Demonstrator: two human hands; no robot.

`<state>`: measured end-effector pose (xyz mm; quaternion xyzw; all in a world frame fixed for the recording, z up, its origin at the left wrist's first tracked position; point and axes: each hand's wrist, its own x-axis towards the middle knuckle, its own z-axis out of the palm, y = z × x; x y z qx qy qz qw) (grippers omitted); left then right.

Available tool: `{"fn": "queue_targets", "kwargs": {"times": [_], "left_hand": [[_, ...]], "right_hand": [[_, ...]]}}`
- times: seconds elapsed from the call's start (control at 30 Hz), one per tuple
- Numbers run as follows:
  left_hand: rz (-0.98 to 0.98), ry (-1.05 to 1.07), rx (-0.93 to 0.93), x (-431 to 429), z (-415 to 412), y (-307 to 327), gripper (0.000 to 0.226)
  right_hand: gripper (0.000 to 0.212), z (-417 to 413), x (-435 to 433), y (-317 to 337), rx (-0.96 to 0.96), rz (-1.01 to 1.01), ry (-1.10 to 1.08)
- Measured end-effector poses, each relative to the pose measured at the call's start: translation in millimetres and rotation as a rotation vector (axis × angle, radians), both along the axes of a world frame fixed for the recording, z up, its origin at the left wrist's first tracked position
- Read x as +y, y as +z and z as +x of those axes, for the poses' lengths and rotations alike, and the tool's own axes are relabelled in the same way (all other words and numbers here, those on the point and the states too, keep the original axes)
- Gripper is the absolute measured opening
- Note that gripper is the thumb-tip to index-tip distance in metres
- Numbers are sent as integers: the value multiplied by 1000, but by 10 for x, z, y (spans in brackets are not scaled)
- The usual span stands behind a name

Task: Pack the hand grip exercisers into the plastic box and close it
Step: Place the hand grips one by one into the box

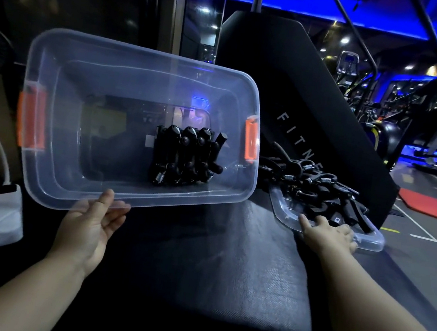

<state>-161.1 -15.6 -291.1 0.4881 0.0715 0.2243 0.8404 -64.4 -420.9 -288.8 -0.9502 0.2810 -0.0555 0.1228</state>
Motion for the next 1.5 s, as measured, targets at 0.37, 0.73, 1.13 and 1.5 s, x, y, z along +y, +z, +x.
{"fn": "queue_targets", "kwargs": {"times": [0.37, 0.73, 1.13, 1.5], "left_hand": [[0, -3, -2, -11, -11, 14, 21], [8, -2, 11, -7, -19, 32, 20], [-8, -28, 28, -19, -68, 55, 17], [-24, -46, 18, -5, -55, 47, 18]], "right_hand": [[80, -54, -58, 46, -42, 97, 40], [66, -170, -92, 4, -86, 132, 90], [62, -739, 5, 53, -52, 84, 106], [61, -983, 35, 79, -1, 55, 137]]}}
